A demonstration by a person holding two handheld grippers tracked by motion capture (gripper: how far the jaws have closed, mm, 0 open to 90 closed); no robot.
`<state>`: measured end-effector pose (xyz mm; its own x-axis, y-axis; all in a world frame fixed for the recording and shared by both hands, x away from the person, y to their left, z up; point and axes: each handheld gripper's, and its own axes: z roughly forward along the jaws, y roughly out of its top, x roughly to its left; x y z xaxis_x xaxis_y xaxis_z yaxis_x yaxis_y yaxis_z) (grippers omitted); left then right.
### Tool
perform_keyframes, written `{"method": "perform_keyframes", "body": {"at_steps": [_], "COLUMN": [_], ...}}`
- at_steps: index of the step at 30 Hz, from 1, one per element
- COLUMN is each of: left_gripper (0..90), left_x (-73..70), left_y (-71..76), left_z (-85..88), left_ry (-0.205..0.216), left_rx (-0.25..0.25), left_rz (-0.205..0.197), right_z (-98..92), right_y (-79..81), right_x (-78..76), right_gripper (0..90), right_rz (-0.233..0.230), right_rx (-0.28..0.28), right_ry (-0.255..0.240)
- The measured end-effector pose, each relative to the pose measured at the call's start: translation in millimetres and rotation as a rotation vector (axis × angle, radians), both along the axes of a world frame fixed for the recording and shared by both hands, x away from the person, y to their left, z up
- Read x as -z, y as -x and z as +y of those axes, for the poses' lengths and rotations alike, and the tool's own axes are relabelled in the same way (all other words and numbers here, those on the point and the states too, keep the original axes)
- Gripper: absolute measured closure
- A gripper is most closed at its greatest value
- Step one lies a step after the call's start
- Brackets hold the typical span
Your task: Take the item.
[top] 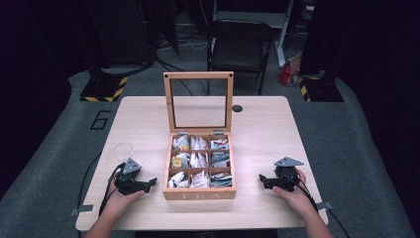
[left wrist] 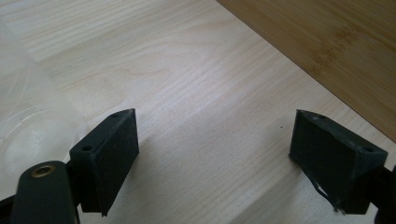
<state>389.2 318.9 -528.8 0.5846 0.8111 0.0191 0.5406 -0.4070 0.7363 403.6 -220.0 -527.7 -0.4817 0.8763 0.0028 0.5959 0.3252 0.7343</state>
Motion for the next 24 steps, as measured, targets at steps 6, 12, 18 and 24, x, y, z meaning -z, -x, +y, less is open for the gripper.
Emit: {"method": "perform_keyframes", "body": {"at_steps": [6,12,18,24], "left_gripper": [15.3,15.4,15.4,15.3], "left_x": [0.2,0.9,0.8,0.4], "left_y": [0.4,1.4,1.4,2.1], "left_z": [-0.4,-1.6,-1.4,-1.1], "left_ry": [0.000,0.012,0.011,0.009], "left_rx": [-0.004,-0.016,-0.015,0.001], "left_rz": [-0.005,-0.004,-0.003,0.003], "right_z": [1.5,2.6,2.7,2.8], "right_y": [-0.4,-0.7,-0.7,-0.6], "right_x": [0.5,0.5,0.5,0.5], "right_gripper": [9.8,8.8,8.8,8.8], "right_rz": [-0.001,0.005,0.005,0.005], "right_rx": [0.005,0.008,0.009,0.010], "right_ry": [0.001,0.000,0.000,0.000]}}
